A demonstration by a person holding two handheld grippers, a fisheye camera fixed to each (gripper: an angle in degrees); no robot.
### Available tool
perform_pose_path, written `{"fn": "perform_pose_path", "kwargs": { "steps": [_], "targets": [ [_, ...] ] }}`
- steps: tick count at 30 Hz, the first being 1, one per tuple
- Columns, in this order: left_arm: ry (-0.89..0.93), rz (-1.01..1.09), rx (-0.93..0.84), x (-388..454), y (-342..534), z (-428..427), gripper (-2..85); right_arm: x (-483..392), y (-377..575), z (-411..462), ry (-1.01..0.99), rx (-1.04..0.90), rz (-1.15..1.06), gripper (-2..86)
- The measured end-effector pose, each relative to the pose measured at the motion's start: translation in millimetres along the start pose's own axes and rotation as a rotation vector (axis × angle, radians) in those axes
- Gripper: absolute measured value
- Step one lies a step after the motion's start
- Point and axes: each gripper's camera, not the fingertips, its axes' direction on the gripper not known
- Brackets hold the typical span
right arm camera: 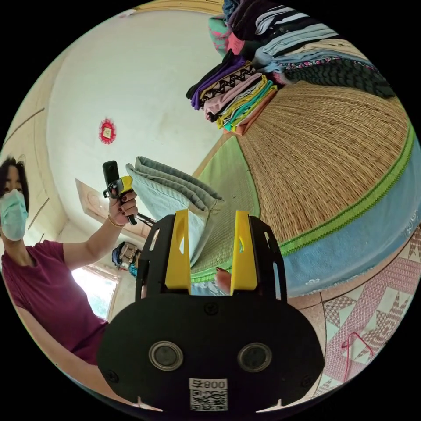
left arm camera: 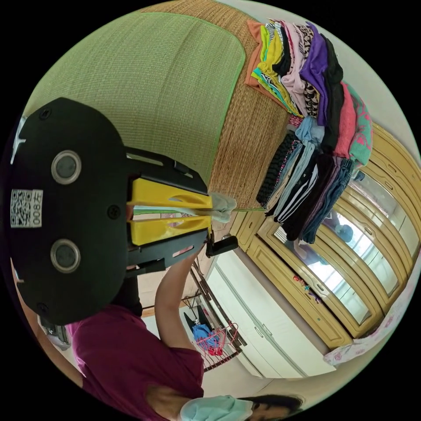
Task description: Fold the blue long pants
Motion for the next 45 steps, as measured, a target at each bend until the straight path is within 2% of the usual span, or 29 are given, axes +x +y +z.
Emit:
{"fn": "perform_pose_path", "kwargs": {
  "steps": [5, 15, 21, 26, 31, 37, 45],
  "targets": [
    [0.030, 0.000, -0.005, -3, 20, 6, 2.6, 12, -14, 14, -0.155, -0.044, -0.024, 14.0],
    [0.007, -0.055, 0.014, -26, 69, 35, 2.6, 11, -22, 10, -0.369, 0.040, -0.052, 7.5],
    [-0.036, -0.177, -0.009, -69, 96, 88, 2.6, -39, -24, -3, -0.239, 0.023, -0.095, 6.6],
    [-0.096, -0.160, -0.070, -79, 111, 147, 2.7, -80, -32, 0, -0.171, 0.001, -0.115, 6.4],
    [-0.105, -0.116, -0.058, -79, 149, 174, 2.7, -125, -46, 13, -0.177, 0.001, -0.144, 6.4],
    [-0.108, -0.136, 0.015, -92, 230, 194, 2.7, -199, -72, 73, -0.234, -0.047, -0.205, 6.5],
    [-0.106, -0.198, 0.156, -109, 384, 200, 2.6, -301, -97, 216, -0.377, -0.208, -0.266, 6.5]
  ]
}}
